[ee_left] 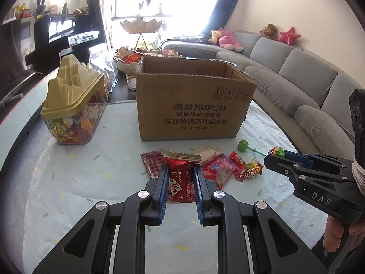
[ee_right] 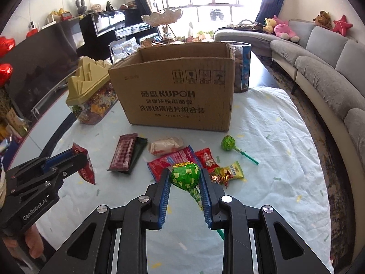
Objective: Organize snacks
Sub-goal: 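Carry the red candy packet into the box with the left tool while the right tool drops the lollipop in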
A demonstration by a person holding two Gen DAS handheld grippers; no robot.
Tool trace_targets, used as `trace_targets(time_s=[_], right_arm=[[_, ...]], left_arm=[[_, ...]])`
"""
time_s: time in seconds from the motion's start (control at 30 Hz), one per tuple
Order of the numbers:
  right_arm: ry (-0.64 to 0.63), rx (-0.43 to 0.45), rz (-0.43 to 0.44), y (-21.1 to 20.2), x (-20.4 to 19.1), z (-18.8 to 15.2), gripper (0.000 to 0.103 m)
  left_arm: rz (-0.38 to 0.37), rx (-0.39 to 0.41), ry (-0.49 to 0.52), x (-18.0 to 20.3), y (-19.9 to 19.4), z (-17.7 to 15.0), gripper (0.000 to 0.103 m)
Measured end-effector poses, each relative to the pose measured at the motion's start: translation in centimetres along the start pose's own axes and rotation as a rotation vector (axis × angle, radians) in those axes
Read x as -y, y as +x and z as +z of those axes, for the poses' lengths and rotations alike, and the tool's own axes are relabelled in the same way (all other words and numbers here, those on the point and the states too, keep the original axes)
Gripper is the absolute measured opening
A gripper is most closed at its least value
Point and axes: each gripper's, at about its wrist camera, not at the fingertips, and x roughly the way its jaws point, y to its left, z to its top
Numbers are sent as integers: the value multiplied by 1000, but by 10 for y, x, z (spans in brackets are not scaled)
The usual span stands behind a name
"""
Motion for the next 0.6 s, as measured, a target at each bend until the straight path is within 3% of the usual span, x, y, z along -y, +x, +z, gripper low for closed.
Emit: trace_targets(time_s=[0.6], right_arm=[[-87,154,50,-23,-18,111,27]], left_arm=[[-35,66,27,-5,7,114,22]])
